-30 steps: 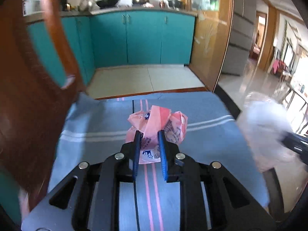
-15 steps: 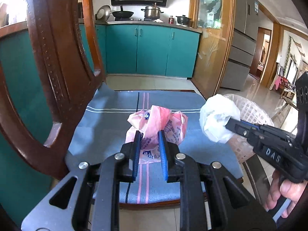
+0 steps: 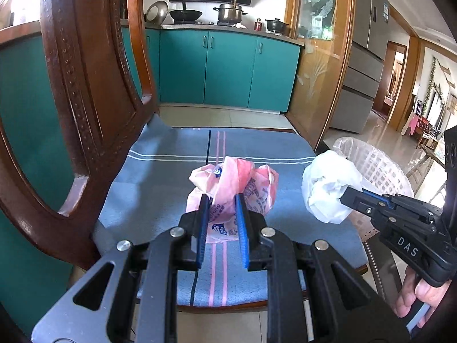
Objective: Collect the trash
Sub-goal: 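Lift the white plastic bag with the right gripper while the left gripper lifts the pink wrapper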
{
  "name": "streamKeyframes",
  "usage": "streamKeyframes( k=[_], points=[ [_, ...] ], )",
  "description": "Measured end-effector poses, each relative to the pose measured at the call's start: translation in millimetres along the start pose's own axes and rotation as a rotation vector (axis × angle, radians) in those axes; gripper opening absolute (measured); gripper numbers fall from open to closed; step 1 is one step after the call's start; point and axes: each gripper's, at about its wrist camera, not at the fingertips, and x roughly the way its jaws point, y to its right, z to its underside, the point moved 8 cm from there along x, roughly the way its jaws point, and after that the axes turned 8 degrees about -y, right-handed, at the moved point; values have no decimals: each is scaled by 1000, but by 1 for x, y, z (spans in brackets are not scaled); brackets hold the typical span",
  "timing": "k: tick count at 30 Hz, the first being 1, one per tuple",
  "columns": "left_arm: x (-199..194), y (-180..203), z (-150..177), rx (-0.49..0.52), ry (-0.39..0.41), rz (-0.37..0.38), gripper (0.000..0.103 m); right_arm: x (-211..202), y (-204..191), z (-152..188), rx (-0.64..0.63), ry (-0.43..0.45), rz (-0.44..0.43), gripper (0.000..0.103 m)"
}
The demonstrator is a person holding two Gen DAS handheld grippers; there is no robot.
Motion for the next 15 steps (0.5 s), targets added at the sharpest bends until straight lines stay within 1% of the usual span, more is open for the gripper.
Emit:
streamKeyframes(
  k=[15],
  points=[
    [4,0,1,5,-11,-4,20,0,1,1,2,-10,-3,6]
  ],
)
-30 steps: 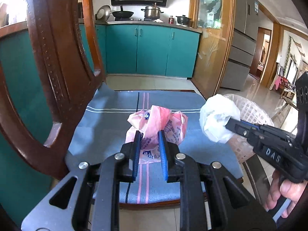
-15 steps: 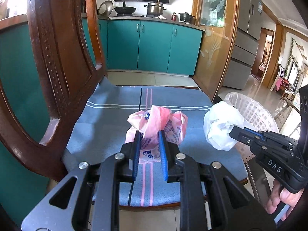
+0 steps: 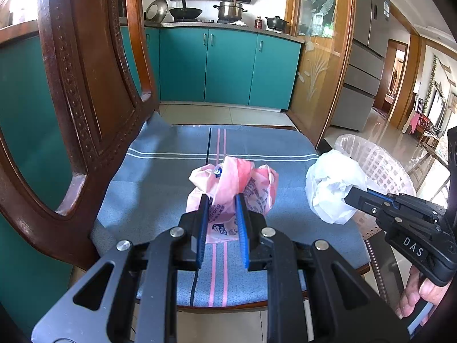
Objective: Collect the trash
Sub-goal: 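Lift the white plastic bag with the right gripper while the left gripper lifts the pink wrapper, then drop the plastic bag into the wastebasket with the right gripper while the left gripper drops the wrapper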
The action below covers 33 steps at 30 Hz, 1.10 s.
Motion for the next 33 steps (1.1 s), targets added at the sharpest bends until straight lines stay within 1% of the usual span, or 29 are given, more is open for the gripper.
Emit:
streamKeyframes(
  k=[2,4,9,10,11,12,13,14,16,18,21,22,25,31,33],
  points=[
    [1,0,0,0,-1,0,20,-3,3,-2,14,15,3,6],
    [1,0,0,0,-2,1,20,-13,17,-11,45,58,18,6],
    [2,1,2,1,-6,3,20,-50,88,-37,200,192,94,6],
    [3,2,2,3,-7,4,20,-56,110,-39,238,207,120,10],
    [3,3,3,6,-8,5,20,-58,126,-40,269,211,137,24],
    [4,4,3,8,-9,5,20,-59,142,-38,304,209,151,37],
    [4,5,4,10,-11,7,20,-62,164,-34,362,218,174,62],
    [5,6,4,11,-13,8,20,-70,182,-29,423,245,200,76],
    [6,8,4,16,-14,9,20,-87,204,-23,516,302,211,84],
    [6,12,6,25,-16,12,20,-102,217,-18,576,346,202,87],
    [8,21,9,44,-25,24,20,-120,227,-11,627,403,236,89],
    [9,25,11,51,-29,29,20,-123,230,-9,636,413,252,89],
    [11,40,13,77,-42,47,20,-123,236,-9,661,416,258,89],
    [16,98,-1,132,-57,113,20,-128,248,-7,685,433,256,89],
    [15,133,-17,157,-42,152,20,-134,254,-4,696,452,259,89]
  ],
)
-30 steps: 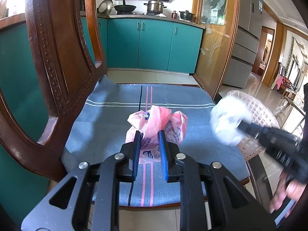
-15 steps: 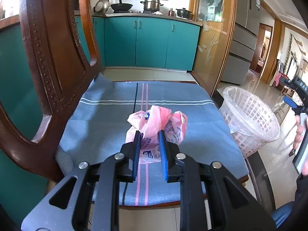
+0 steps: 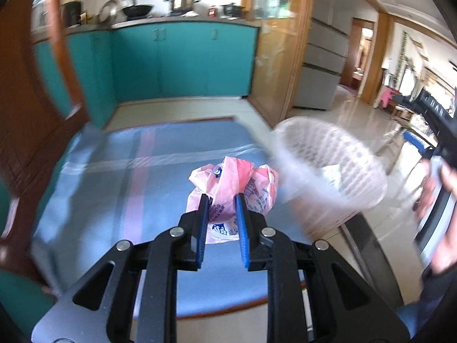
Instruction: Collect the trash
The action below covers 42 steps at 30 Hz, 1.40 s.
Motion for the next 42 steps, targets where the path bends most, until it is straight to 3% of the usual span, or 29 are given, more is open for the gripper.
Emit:
streamKeyframes(
  k=[3,5,7,8,11,14,21,25,27,31,35,42],
  points=[
    [1,60,-45,60,39,78,21,-6,9,-6,25,26,11,89],
    [1,96,-70,101,60,124,31,-8,16,-10,46,37,11,89],
    [0,121,-91,117,93,122,93,-9,21,-13,57,41,14,89],
    [-1,124,-97,107,114,103,95,-10,22,-14,61,43,14,89],
    [-6,122,-98,86,114,89,95,-13,26,-16,64,52,14,89],
    [-14,96,-86,67,118,52,98,-14,24,-16,52,51,13,89],
    [-40,-22,-33,-47,100,-109,99,-4,-6,2,-46,-9,5,89],
    [-51,-85,2,-113,86,-239,99,4,-54,38,-199,-83,-8,89],
    [-53,-103,11,-146,81,-263,99,11,-78,64,-282,-148,4,90],
    [-47,-132,35,-212,51,-290,99,19,-128,129,-427,-264,-8,90],
    [-35,-139,46,-232,14,-263,99,21,-161,179,-548,-313,-7,93],
    [-30,-134,52,-218,-3,-242,100,26,-173,207,-609,-336,16,93]
  ],
)
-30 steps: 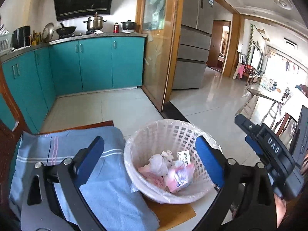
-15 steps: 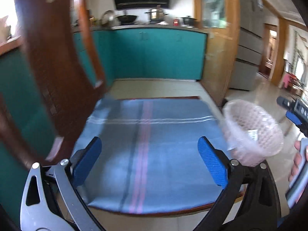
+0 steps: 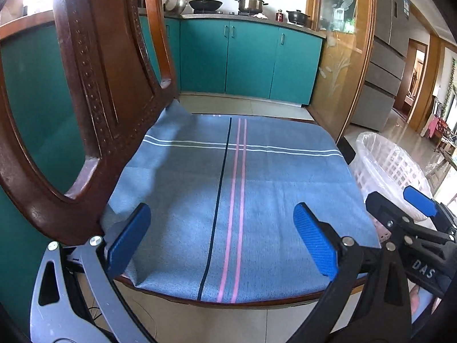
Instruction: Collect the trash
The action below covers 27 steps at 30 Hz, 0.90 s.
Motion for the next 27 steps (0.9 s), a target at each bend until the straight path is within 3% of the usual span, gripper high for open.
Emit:
streamKeyframes(
  k=[14,27],
  points=[
    [2,4,0,-13,-25,52,100,5,3,-1,-14,6,20,93],
    [2,2,2,-12,-11,22,100,4,2,-1,-26,8,7,93]
  ],
)
